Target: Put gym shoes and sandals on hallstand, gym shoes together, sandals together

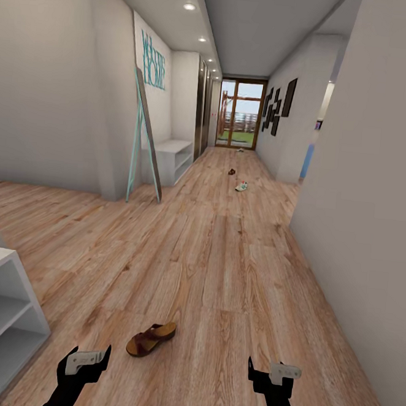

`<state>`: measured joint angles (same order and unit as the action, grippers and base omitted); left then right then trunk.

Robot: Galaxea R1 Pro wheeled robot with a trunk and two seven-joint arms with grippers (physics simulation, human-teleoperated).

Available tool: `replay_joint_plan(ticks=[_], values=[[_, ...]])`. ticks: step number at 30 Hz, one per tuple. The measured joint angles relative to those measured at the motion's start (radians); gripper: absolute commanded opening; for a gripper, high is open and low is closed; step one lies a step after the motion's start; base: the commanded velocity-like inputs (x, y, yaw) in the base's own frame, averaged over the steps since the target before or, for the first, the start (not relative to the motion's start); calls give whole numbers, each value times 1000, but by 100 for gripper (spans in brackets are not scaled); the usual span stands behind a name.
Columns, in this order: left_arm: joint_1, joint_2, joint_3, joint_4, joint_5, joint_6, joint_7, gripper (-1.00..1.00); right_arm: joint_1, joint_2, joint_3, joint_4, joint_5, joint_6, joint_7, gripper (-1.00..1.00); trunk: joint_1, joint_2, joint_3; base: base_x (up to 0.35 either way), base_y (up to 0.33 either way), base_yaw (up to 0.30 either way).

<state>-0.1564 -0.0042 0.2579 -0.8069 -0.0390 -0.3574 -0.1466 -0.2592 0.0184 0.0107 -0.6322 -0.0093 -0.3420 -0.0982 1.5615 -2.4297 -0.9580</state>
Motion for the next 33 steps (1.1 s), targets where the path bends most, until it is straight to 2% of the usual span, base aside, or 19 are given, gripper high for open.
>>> replay_joint_plan(ticks=[7,10,13,33], values=[[0,0,0,0,1,0,0,100,0,0,0,0,0,0,0,100,27,-49,-22,0,0,0],[0,0,0,0,1,0,0,100,0,0,0,0,0,0,0,100,27,-49,-22,0,0,0],[0,0,1,0,0,0,1,100,0,0,0,0,0,0,0,100,38,-70,-31,0,0,0],[0,0,1,0,1,0,0,100,0,0,0,0,0,0,0,100,47,-75,-109,0,0,0]])
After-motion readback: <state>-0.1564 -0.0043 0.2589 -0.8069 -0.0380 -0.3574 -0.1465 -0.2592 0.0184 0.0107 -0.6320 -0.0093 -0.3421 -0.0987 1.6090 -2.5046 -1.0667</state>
